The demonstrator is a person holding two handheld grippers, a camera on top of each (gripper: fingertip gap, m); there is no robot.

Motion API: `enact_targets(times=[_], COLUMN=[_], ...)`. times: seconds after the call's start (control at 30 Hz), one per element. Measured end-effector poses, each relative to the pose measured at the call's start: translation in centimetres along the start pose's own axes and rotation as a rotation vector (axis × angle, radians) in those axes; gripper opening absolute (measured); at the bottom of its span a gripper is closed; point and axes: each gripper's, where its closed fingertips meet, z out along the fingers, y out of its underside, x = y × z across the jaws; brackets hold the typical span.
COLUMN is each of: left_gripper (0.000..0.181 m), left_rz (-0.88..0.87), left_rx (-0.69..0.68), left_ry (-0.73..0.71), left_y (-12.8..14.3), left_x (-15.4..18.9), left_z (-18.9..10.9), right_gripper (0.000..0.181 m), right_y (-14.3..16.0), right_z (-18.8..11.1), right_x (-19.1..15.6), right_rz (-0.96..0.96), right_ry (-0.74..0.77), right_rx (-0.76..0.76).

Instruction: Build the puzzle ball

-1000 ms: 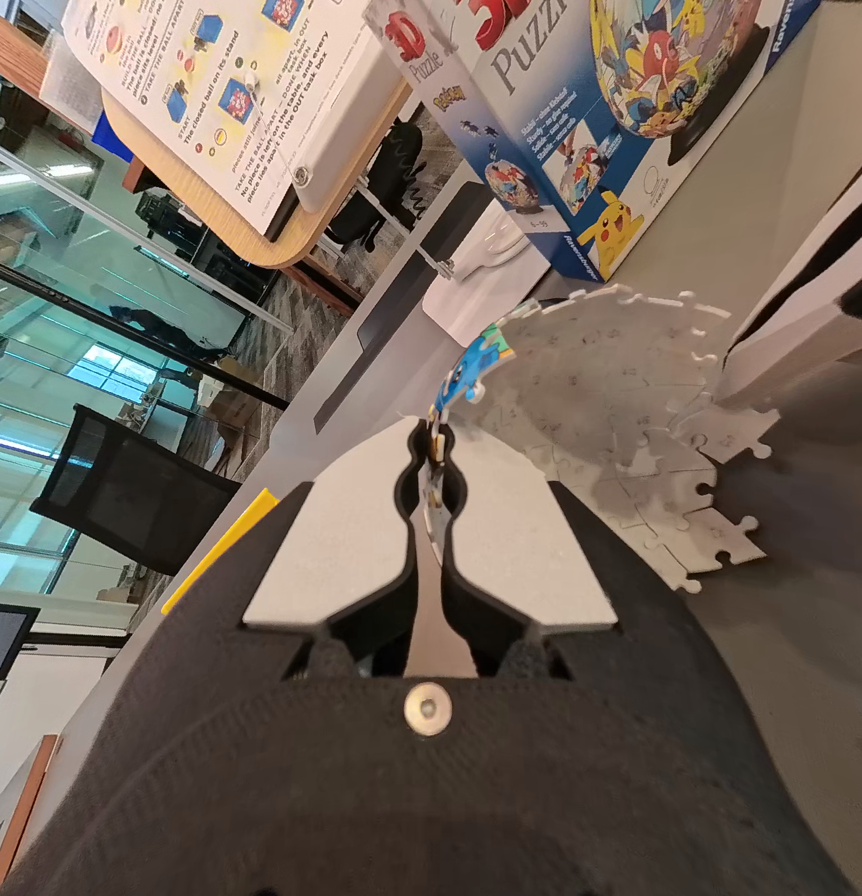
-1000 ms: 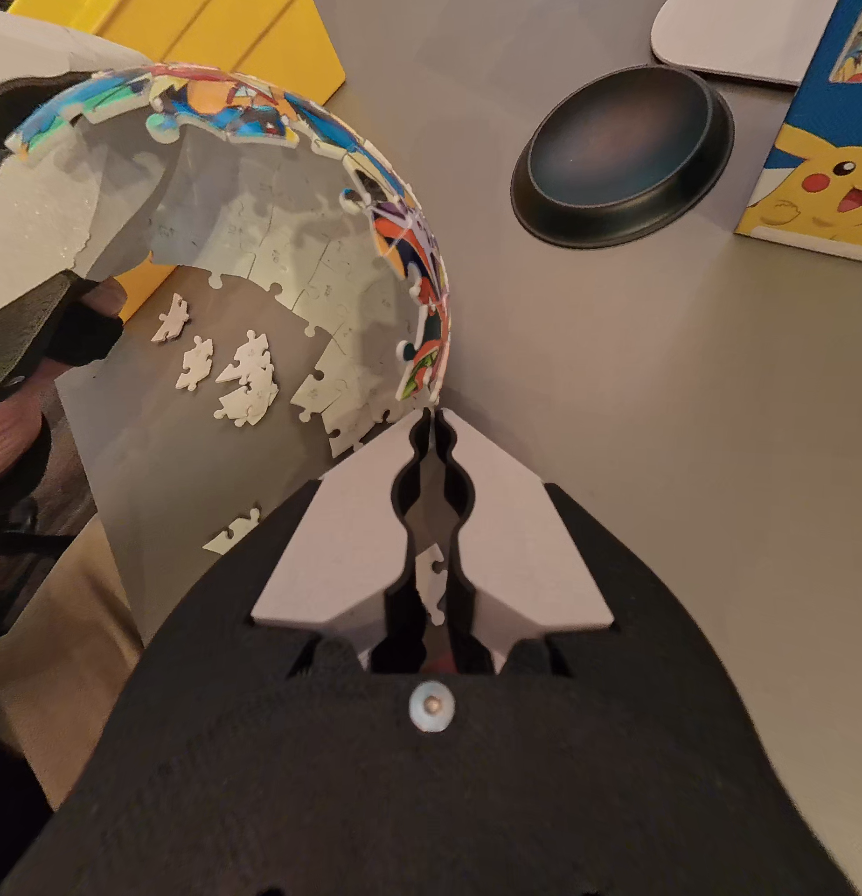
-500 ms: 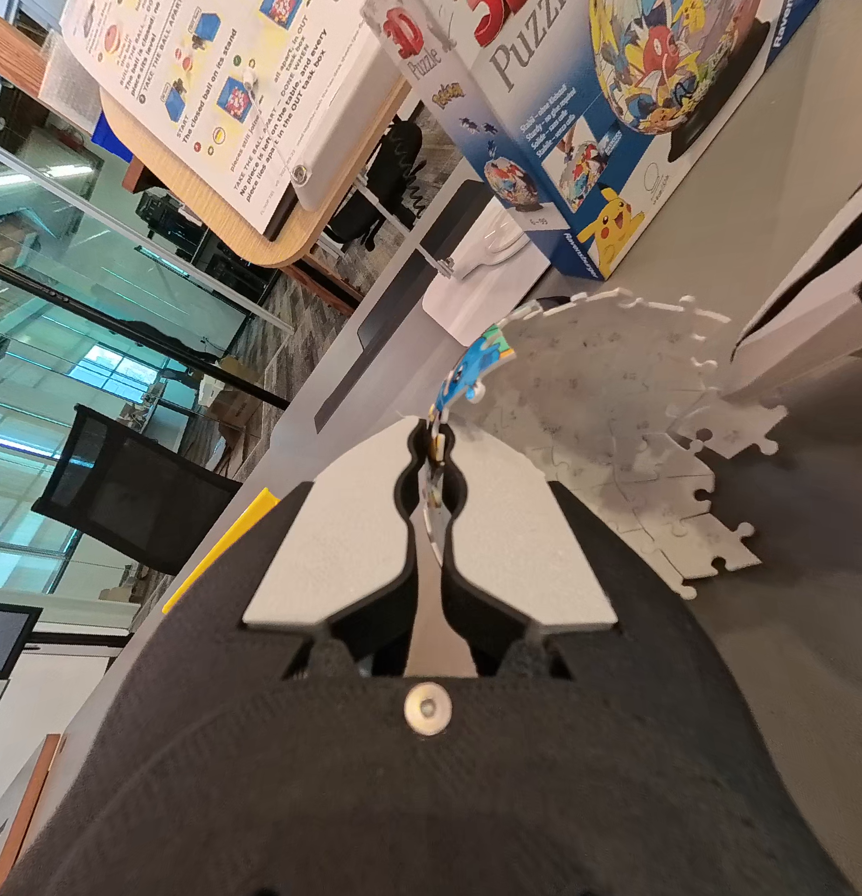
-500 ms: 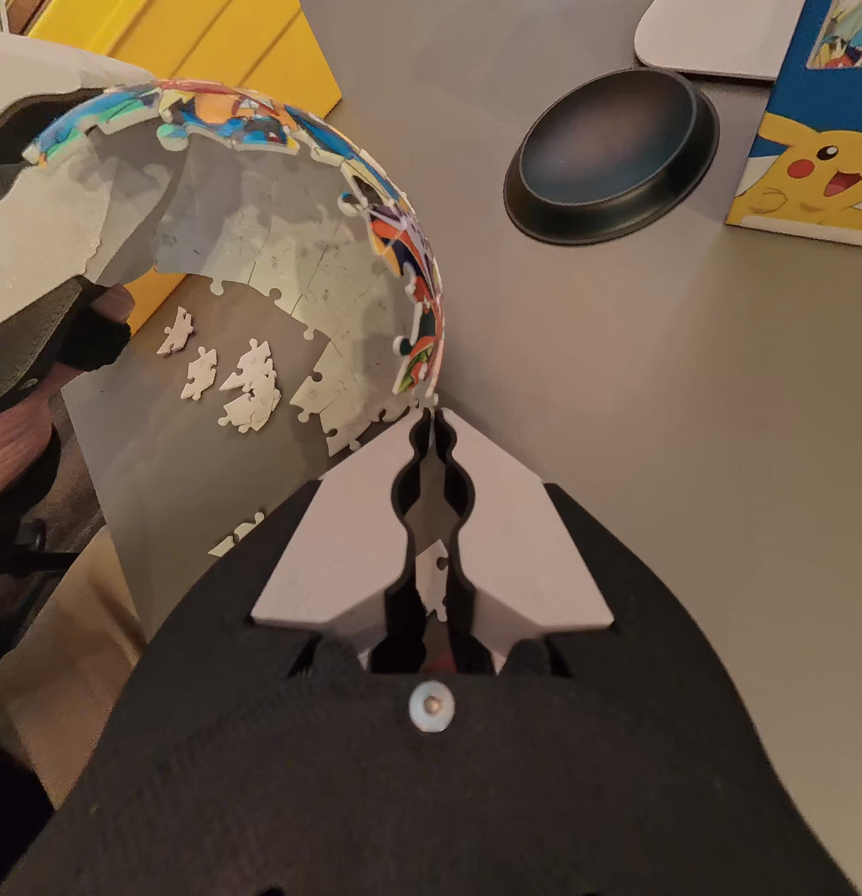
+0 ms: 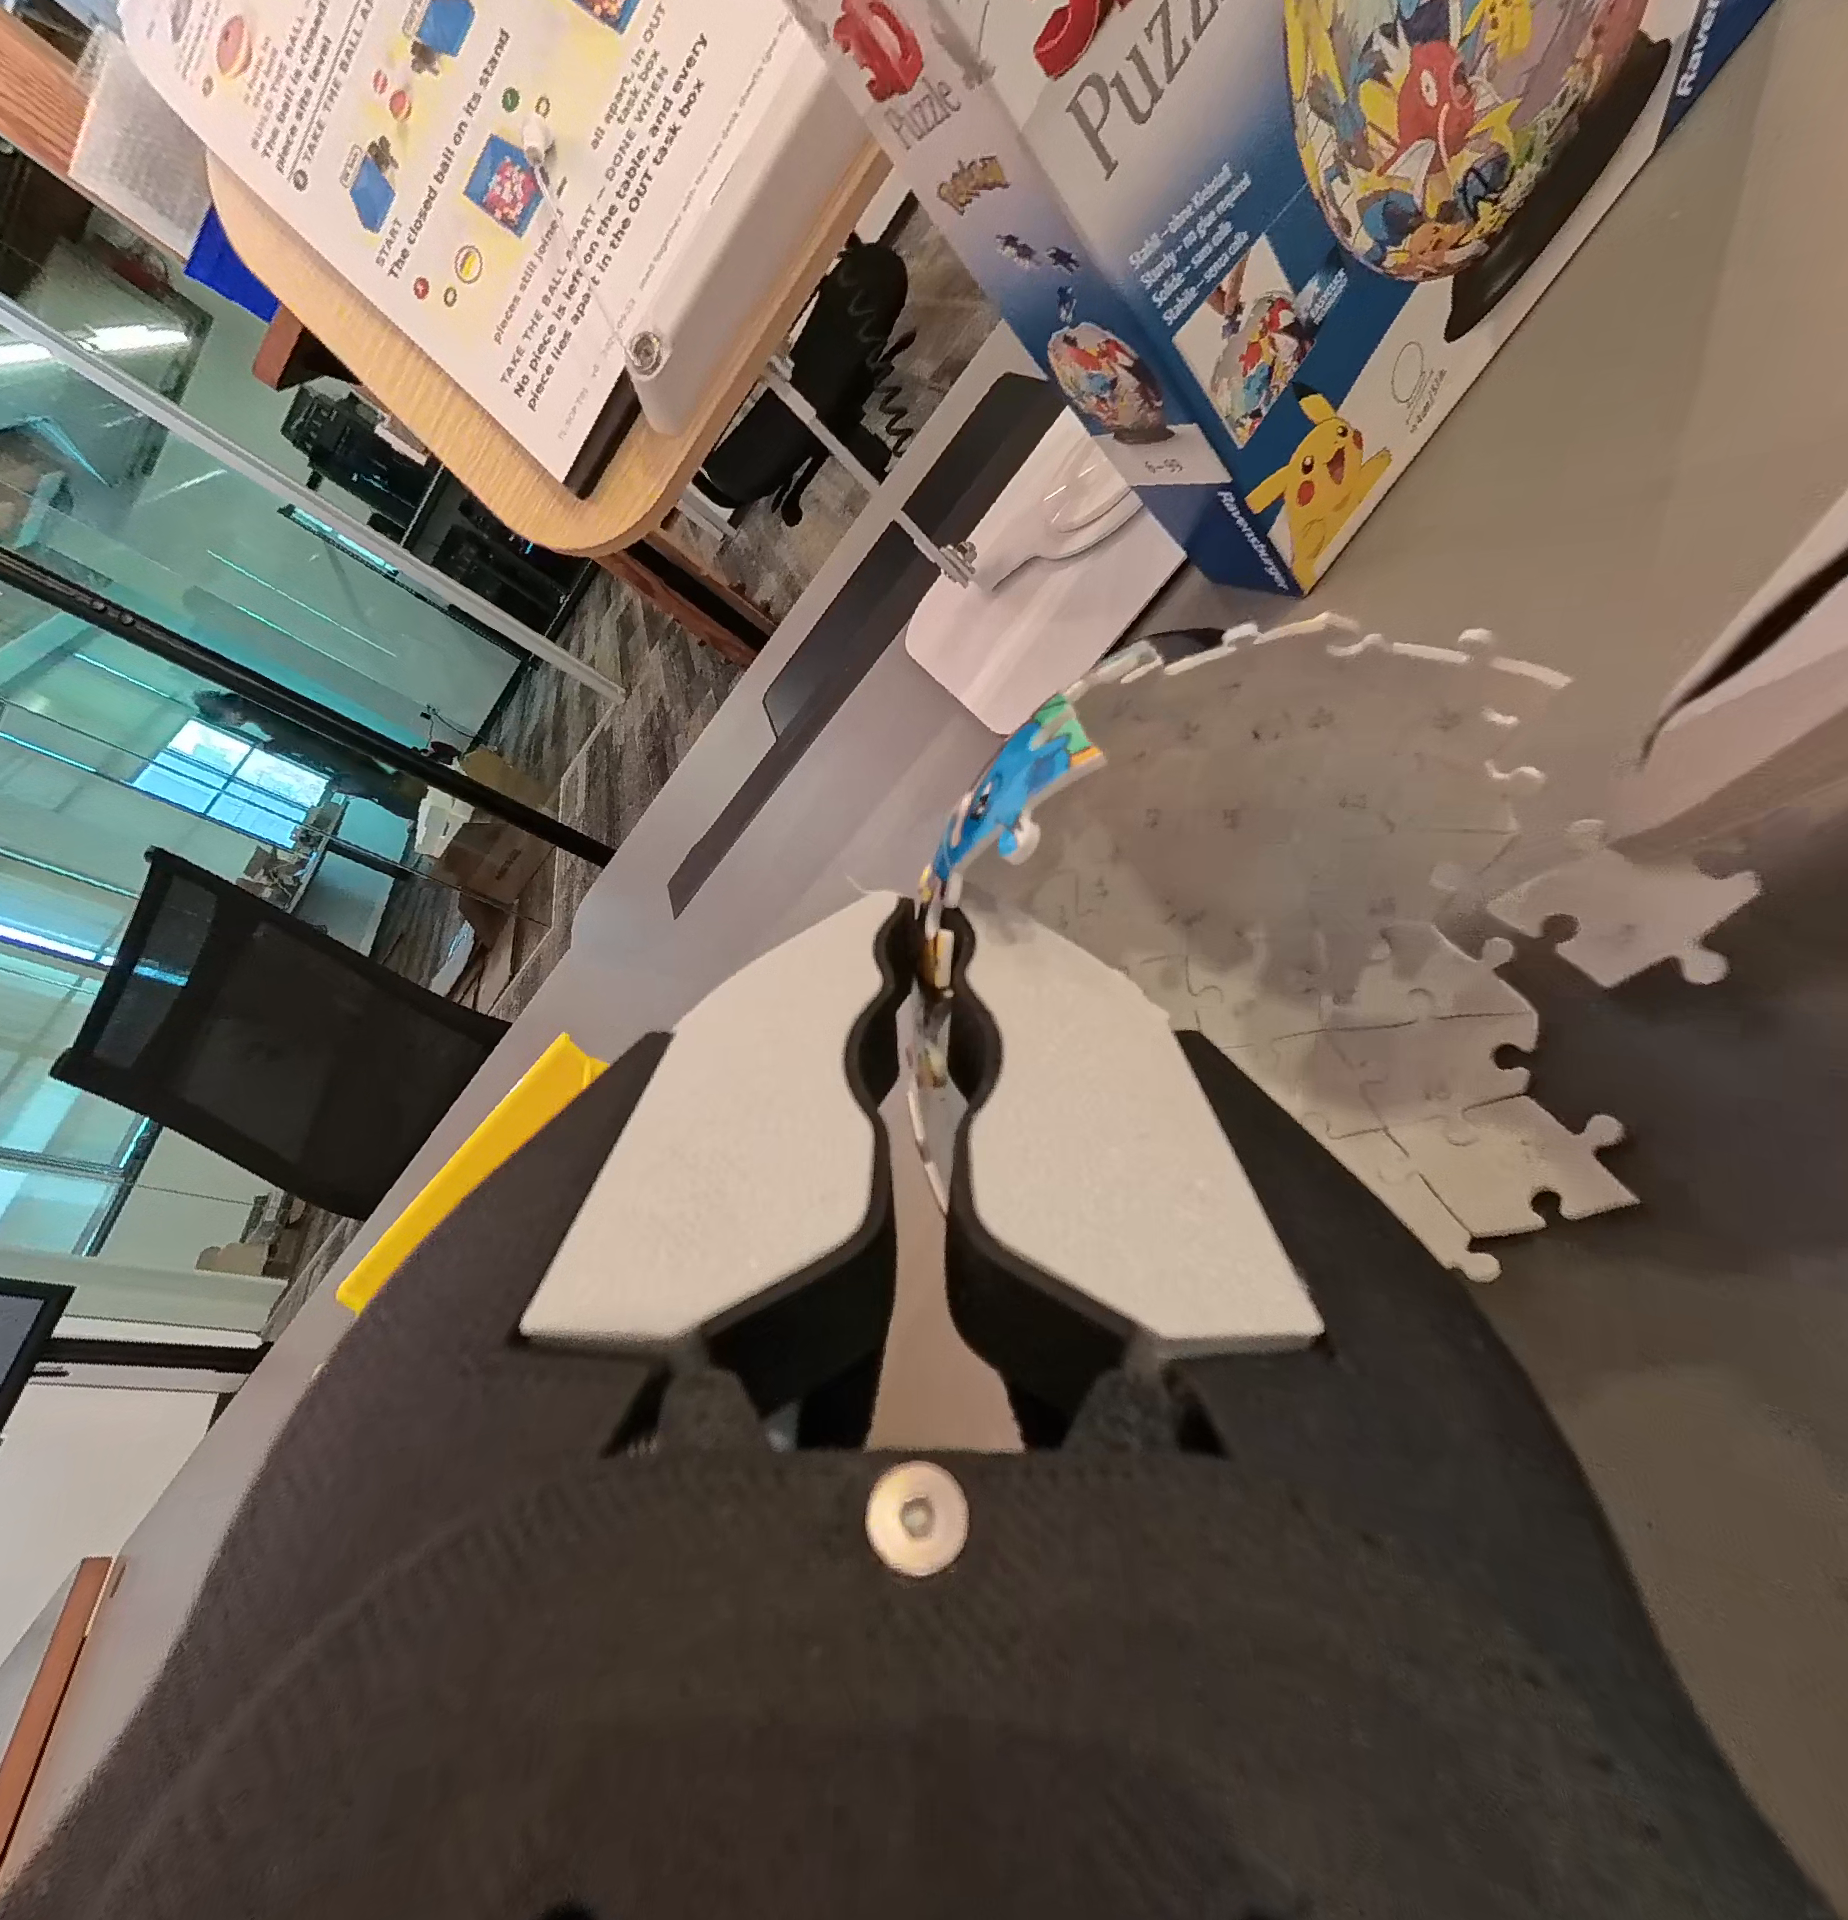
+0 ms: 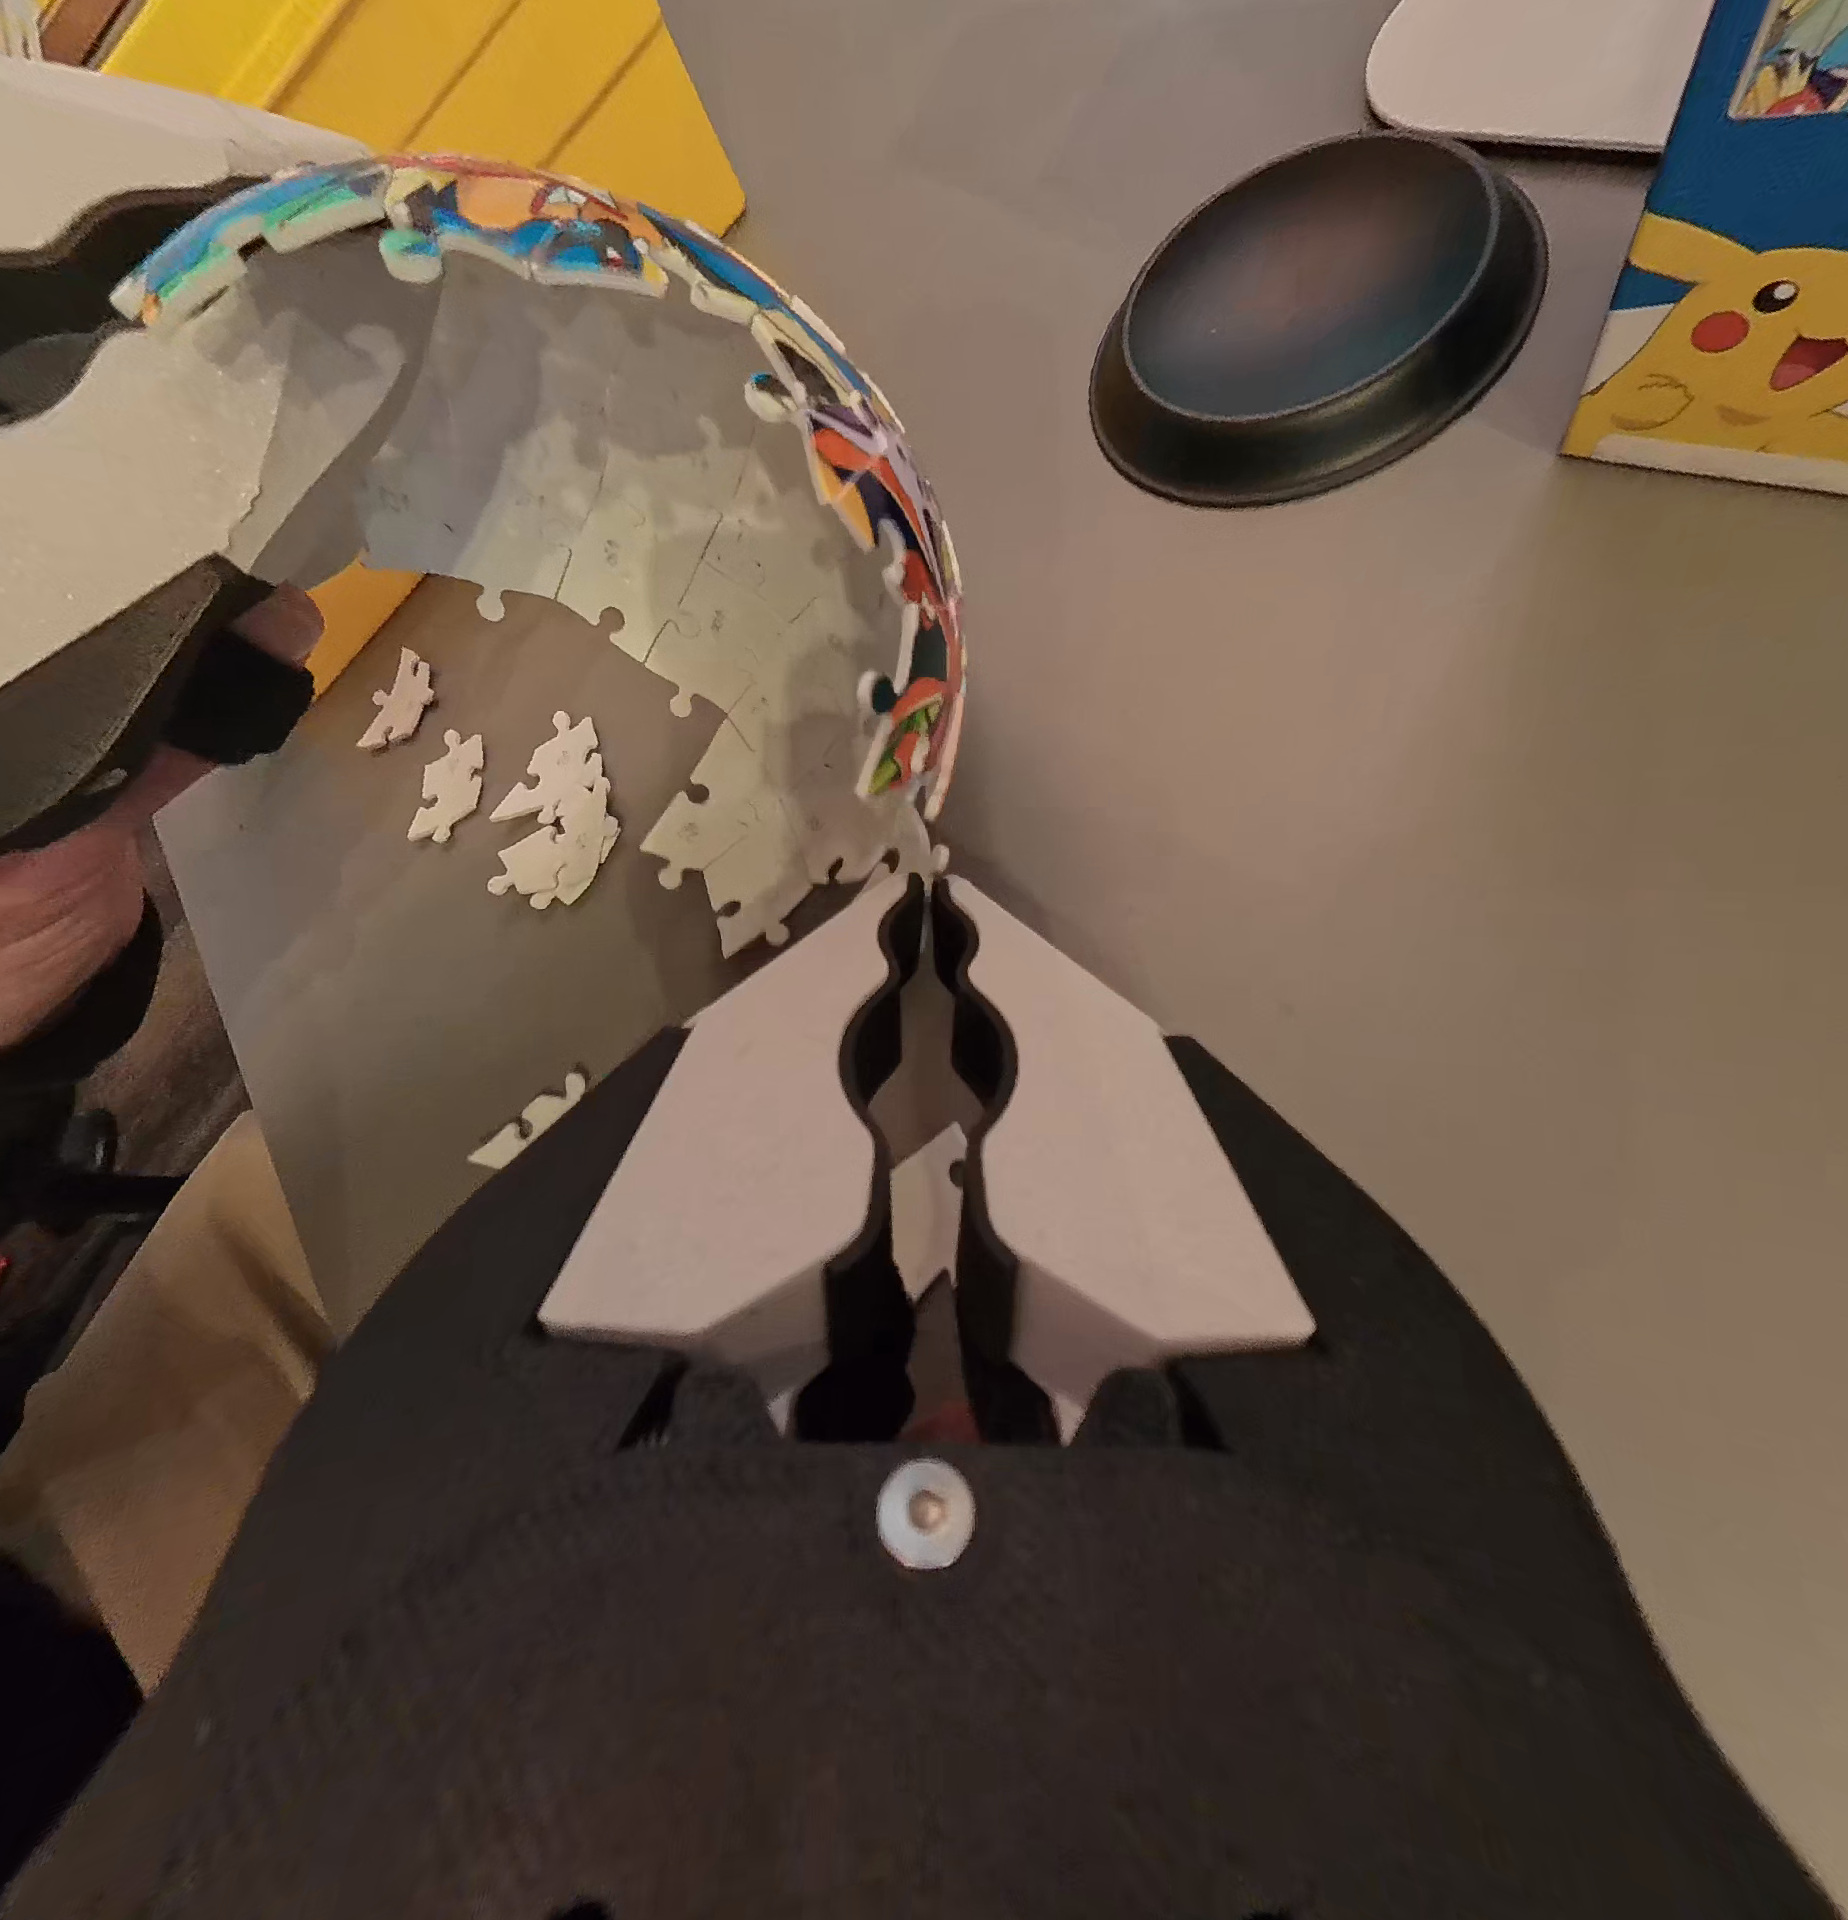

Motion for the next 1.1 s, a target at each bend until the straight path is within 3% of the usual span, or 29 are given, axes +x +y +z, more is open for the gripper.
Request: enact_targets(times=[0.23,0.53,0.73,1.1], left_gripper=[0.003,0.003,0.003,0.003], left_rz=[-0.015,-0.032,-0.039,-0.056], left_rx=[-0.004,-0.008,-0.015,-0.024], left_ry=[0.002,-0.001,-0.004,-0.009], left_y=[0.3,0.6,0.9,1.3], left_x=[-0.3,-0.7,-0.9,-1.5], left_z=[0.1,0.1,0.2,0.4], right_gripper=[0.000,0.026,0.015,0.009], right_y=[2.1,3.4,2.2,4.3], right_z=[-0.2,-1.5,-0.1,-0.8], right_x=[0.1,-1.6,0.7,-1.3], right_rz=[0.007,-0.194,-0.457,-0.347], right_ry=[-0.026,-0.115,0.011,-0.087], right_rx=[-0.092,-0.252,-0.274,-0.362])
